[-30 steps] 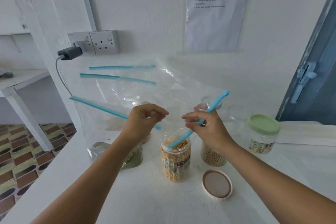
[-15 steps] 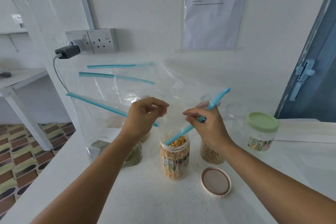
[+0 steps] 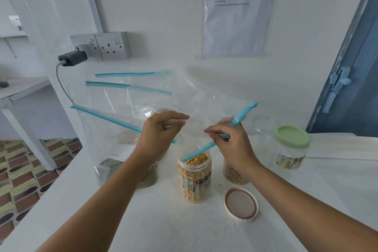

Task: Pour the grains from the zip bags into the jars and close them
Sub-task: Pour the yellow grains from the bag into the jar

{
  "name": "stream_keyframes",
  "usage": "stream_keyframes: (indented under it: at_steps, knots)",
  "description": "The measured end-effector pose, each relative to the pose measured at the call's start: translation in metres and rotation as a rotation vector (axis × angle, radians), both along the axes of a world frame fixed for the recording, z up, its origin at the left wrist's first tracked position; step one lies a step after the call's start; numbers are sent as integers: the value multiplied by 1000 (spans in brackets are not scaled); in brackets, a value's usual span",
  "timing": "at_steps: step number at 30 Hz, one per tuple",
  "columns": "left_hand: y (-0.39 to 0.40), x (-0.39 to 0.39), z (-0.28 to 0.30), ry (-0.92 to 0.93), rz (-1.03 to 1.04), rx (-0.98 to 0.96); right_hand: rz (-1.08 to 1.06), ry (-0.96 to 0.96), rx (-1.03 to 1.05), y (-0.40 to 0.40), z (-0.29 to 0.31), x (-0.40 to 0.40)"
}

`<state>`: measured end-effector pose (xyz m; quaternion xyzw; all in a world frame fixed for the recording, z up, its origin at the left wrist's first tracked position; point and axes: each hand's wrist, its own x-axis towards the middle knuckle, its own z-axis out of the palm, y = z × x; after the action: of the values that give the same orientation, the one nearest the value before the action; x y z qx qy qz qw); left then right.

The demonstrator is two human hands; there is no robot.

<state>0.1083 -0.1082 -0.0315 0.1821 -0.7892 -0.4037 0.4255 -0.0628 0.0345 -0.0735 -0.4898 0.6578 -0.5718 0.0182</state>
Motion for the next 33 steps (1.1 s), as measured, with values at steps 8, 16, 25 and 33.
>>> stream_keyframes:
  at_steps: [8, 16, 25, 33]
  knots:
    - [-1, 9, 17, 187, -119, 487, 48, 33, -18, 6, 3, 0]
    - [-15, 11, 23, 198, -18, 649, 22, 94, 4, 9, 0, 1]
    - [-22, 8, 41, 306, -68, 705, 46, 0, 22, 11, -4, -2]
    - [-26, 7, 35, 352, 7, 634, 54, -137, -18, 8, -2, -5]
